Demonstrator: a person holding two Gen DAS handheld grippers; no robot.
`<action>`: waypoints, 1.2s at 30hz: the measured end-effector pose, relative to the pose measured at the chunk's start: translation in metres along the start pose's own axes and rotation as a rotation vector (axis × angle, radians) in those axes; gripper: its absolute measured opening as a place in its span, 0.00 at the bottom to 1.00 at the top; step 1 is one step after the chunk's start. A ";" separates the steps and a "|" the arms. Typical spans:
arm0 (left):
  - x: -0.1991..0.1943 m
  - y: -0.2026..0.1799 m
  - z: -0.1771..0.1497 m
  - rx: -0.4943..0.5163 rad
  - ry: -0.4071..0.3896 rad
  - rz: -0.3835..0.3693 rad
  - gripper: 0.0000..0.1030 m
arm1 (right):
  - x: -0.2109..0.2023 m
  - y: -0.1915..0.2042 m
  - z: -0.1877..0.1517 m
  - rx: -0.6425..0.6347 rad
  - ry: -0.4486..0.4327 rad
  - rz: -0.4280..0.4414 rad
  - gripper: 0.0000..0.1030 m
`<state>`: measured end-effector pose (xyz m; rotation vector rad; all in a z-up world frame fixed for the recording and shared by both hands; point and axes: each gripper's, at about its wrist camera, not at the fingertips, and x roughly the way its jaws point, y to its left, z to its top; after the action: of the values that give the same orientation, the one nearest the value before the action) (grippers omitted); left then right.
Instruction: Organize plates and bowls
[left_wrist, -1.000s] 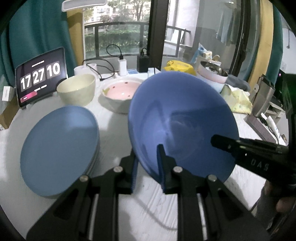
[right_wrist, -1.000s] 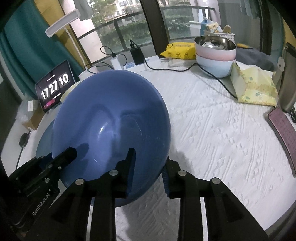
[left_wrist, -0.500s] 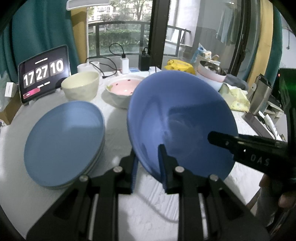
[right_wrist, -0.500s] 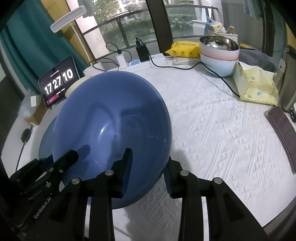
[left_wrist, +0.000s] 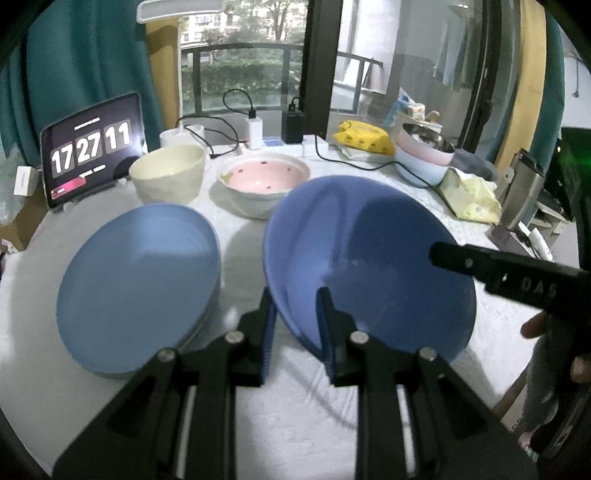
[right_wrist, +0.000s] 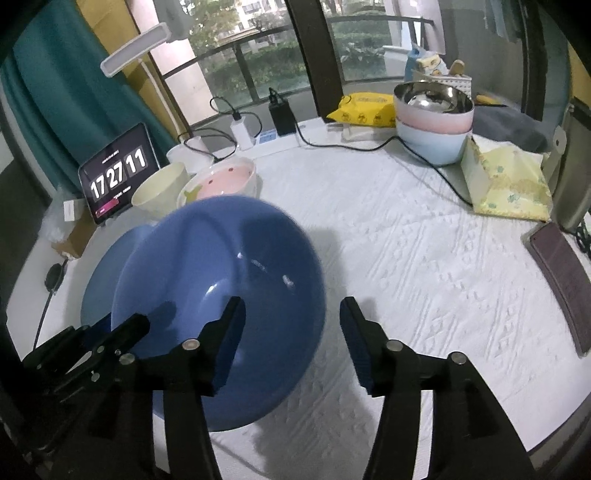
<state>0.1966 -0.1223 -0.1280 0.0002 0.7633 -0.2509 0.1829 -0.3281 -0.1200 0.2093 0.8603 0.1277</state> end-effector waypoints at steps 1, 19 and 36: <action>-0.001 0.001 0.001 -0.004 -0.002 0.001 0.22 | -0.001 -0.001 0.002 -0.001 -0.004 -0.002 0.56; -0.026 0.039 0.020 -0.101 -0.083 0.004 0.52 | -0.002 0.006 0.023 -0.040 -0.034 -0.010 0.56; -0.006 0.049 0.063 -0.117 -0.087 0.034 0.52 | 0.008 0.017 0.061 -0.120 -0.068 0.009 0.56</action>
<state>0.2469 -0.0793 -0.0826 -0.1078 0.6896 -0.1725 0.2344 -0.3180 -0.0830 0.1039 0.7818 0.1789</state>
